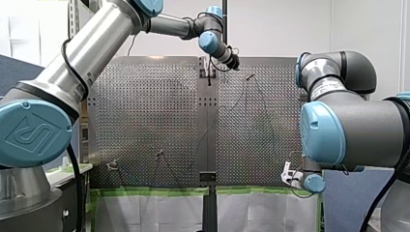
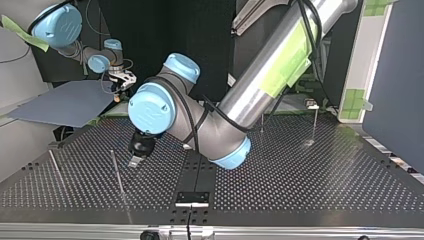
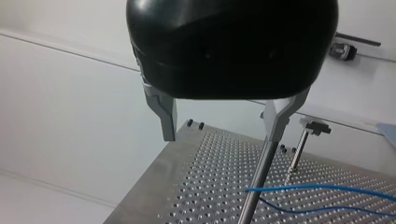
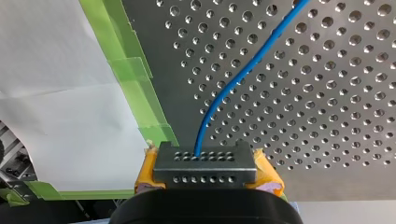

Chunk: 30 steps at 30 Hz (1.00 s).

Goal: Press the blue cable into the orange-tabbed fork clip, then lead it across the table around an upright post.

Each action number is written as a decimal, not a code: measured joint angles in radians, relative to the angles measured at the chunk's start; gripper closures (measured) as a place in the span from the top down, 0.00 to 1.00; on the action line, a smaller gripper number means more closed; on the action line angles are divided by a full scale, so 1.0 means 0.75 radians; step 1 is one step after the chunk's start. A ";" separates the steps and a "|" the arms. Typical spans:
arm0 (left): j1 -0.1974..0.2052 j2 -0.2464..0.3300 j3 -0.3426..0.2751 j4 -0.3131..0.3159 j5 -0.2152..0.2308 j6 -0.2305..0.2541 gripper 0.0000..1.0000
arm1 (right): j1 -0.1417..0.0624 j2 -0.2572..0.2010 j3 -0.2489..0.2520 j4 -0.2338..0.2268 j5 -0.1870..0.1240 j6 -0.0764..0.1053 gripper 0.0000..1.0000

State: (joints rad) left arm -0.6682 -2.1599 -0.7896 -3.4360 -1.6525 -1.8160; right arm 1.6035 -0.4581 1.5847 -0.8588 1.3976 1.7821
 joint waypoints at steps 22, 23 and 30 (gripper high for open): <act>-0.003 0.000 0.000 -0.112 -0.119 -0.019 0.91 | 0.000 0.000 0.000 0.010 0.001 -0.001 0.00; -0.003 0.001 0.000 -0.113 -0.118 -0.019 0.91 | 0.000 0.000 0.000 0.010 0.000 -0.001 0.00; -0.004 0.000 0.000 -0.113 -0.117 -0.018 0.91 | 0.000 0.000 0.000 0.010 0.000 -0.001 0.00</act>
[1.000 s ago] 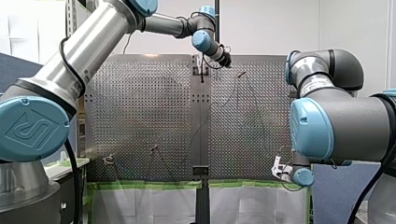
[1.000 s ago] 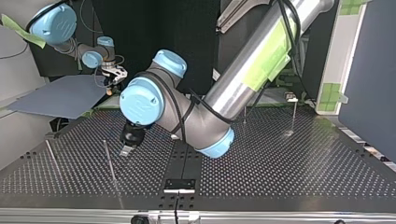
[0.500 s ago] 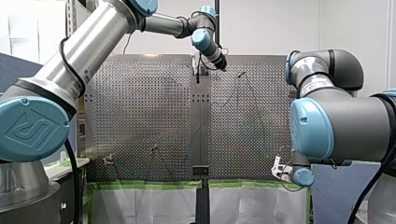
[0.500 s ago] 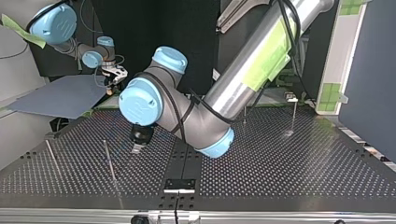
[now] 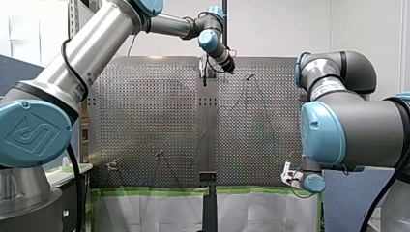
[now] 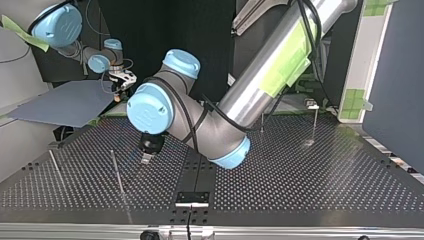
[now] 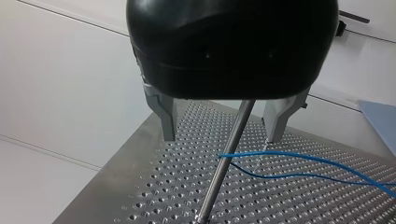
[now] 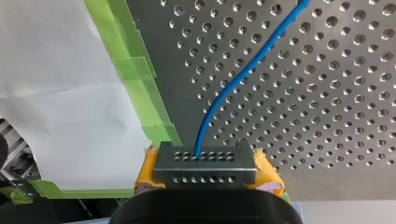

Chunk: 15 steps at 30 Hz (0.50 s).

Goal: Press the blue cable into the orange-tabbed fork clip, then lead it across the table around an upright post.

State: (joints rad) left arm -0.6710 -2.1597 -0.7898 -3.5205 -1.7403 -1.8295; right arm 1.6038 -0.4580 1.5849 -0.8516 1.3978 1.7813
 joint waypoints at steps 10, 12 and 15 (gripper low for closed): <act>-0.010 0.001 -0.068 0.002 -0.001 0.046 0.91 | 0.000 0.000 0.000 0.000 0.000 0.000 0.00; -0.014 0.001 -0.096 0.005 -0.001 0.073 0.91 | 0.000 0.000 0.000 0.001 0.000 0.000 0.00; -0.025 0.001 -0.136 0.011 0.000 0.112 0.91 | 0.000 0.000 0.000 0.001 0.000 0.000 0.00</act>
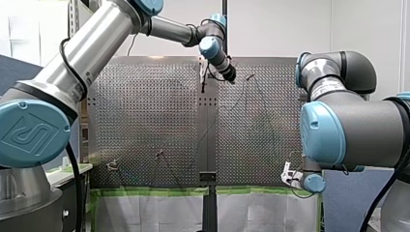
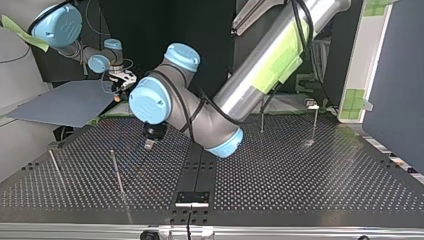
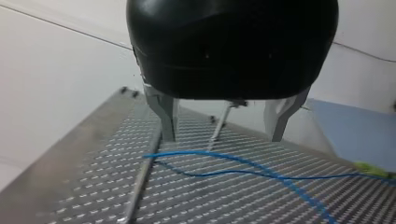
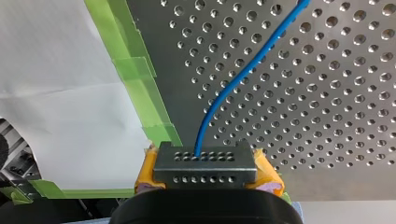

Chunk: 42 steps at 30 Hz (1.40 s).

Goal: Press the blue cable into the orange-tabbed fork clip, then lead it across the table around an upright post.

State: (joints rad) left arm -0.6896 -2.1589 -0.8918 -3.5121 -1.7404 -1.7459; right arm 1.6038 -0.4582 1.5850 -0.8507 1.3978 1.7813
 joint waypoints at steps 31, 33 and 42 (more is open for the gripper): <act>-0.169 0.000 -0.146 0.057 -0.019 0.081 0.91 | 0.000 0.000 0.000 0.000 0.000 0.000 0.00; -0.170 0.000 -0.156 0.057 -0.025 0.080 0.91 | 0.000 0.000 0.000 0.001 0.000 0.000 0.00; -0.171 0.001 -0.222 0.062 -0.030 0.083 0.89 | 0.000 0.001 -0.001 0.002 0.000 0.000 0.00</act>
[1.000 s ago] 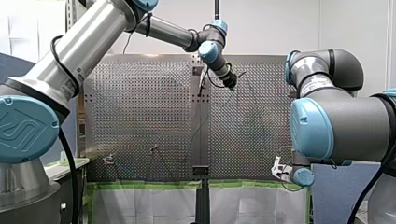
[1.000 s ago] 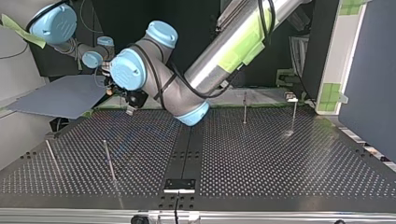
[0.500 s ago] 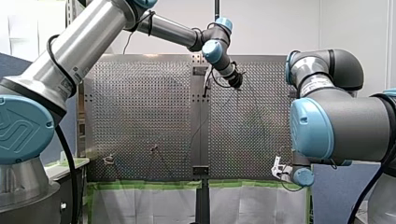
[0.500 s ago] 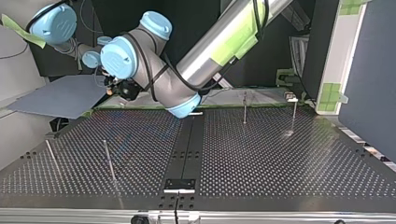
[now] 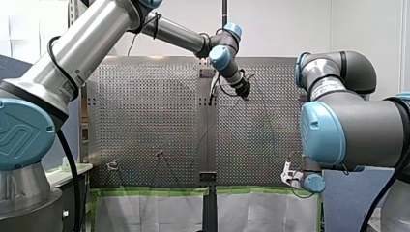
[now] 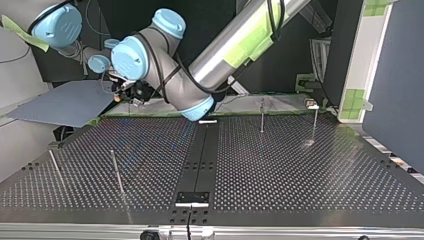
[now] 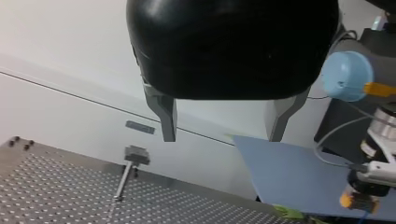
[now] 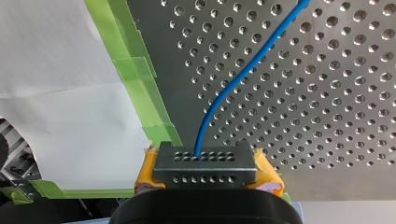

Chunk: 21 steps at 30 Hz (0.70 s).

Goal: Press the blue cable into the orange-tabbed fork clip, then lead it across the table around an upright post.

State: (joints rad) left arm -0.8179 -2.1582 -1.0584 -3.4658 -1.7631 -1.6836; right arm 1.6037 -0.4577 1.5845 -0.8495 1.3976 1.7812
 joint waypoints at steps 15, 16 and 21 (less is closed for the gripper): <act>0.027 0.129 -0.178 0.164 0.000 -0.032 0.85 | 0.000 0.000 -0.004 0.009 0.001 -0.005 0.00; 0.029 0.140 -0.190 0.175 0.000 -0.043 0.85 | 0.000 0.000 -0.004 0.009 0.001 -0.006 0.00; 0.038 0.211 -0.260 0.246 0.000 -0.113 0.88 | 0.000 0.000 -0.005 0.011 0.001 -0.006 0.00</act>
State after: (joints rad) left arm -0.7896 -2.0003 -1.2534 -3.2812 -1.7634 -1.7686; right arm 1.6038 -0.4581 1.5810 -0.8411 1.3982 1.7767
